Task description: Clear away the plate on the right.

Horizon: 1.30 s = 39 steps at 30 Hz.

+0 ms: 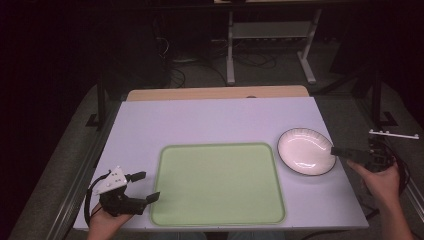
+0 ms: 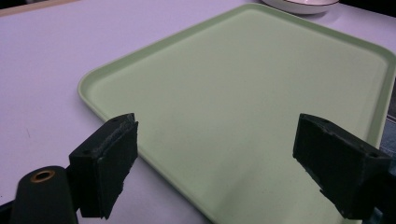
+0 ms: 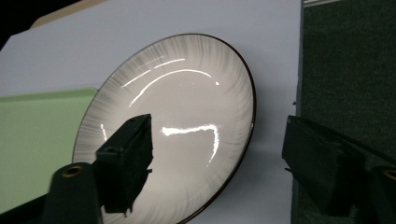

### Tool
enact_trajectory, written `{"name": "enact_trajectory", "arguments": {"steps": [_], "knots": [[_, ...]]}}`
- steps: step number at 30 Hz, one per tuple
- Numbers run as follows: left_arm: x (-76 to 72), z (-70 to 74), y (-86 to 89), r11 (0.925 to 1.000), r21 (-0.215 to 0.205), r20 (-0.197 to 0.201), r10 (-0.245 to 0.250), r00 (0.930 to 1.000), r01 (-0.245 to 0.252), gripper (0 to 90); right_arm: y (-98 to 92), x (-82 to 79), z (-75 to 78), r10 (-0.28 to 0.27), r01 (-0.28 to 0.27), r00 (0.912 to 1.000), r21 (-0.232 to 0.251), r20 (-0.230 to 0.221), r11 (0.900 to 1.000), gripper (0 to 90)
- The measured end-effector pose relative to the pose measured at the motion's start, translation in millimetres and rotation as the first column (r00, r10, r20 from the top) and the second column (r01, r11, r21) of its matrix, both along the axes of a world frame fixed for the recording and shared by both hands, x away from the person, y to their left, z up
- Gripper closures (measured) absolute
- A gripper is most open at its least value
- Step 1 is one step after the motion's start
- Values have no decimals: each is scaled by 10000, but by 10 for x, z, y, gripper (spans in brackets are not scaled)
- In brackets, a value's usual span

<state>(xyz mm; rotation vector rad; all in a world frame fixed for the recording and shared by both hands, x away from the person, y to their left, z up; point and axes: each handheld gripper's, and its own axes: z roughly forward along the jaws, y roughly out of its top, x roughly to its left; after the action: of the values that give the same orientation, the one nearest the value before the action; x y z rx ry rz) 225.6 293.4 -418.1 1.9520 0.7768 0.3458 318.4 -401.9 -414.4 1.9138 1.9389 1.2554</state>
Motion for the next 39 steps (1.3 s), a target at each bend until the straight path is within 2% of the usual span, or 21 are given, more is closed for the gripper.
{"name": "enact_trajectory", "arguments": {"steps": [6, 7, 8, 13, 15, 19, 23, 26, 28, 29, 39], "knots": [[1, -3, -2, 10000, 14, -5, -9, 10000, 9, 140, -19, 84, -80, -101, 110, 9977, 127, -667, 9999, 364], [1, -3, -2, 10000, 14, -5, -9, 10000, 9, 140, -19, 84, -80, -101, 110, 9977, 127, -667, 9999, 364], [2, -3, -1, 10000, 28, -8, -11, 10000, 11, 140, -27, 108, -103, -109, 127, 9961, 203, -874, 9997, 415], [5, -3, 5, 10000, 5, 0, -14, 10000, 14, 139, -39, 152, -138, -275, 309, 9911, 242, -1300, 9992, 486], [5, -3, 6, 10000, 6, -2, -5, 10000, 5, 140, -48, 167, -154, -361, 430, 9876, 420, -1526, 9982, 511], [7, -6, 3, 10000, 28, -6, -19, 10000, 19, 140, -56, 191, -183, -313, 456, 9838, 778, -1763, 9959, 576], [5, -3, -6, 10000, 81, 0, -44, 10000, 44, 140, -40, 207, -199, -258, 401, 9817, 725, -1887, 9966, 606], [12, -7, 0, 9999, 94, -8, -48, 10000, 48, 139, -25, 227, -217, -300, 477, 9762, 775, -2149, 9959, 674], [14, -8, 4, 9999, 95, -1, -40, 10000, 40, 140, -22, 234, -220, -304, 485, 9754, 782, -2183, 9958, 686], [13, -8, 6, 9999, 109, 3, -35, 10000, 35, 140, -12, 248, -219, -362, 553, 9718, 759, -2330, 9956, 708], [8, -2, -1, 9999, 90, 8, -49, 10000, 49, 140, -3, 299, -280, -620, 883, 9606, 862, -2710, 9924, 774]]}}
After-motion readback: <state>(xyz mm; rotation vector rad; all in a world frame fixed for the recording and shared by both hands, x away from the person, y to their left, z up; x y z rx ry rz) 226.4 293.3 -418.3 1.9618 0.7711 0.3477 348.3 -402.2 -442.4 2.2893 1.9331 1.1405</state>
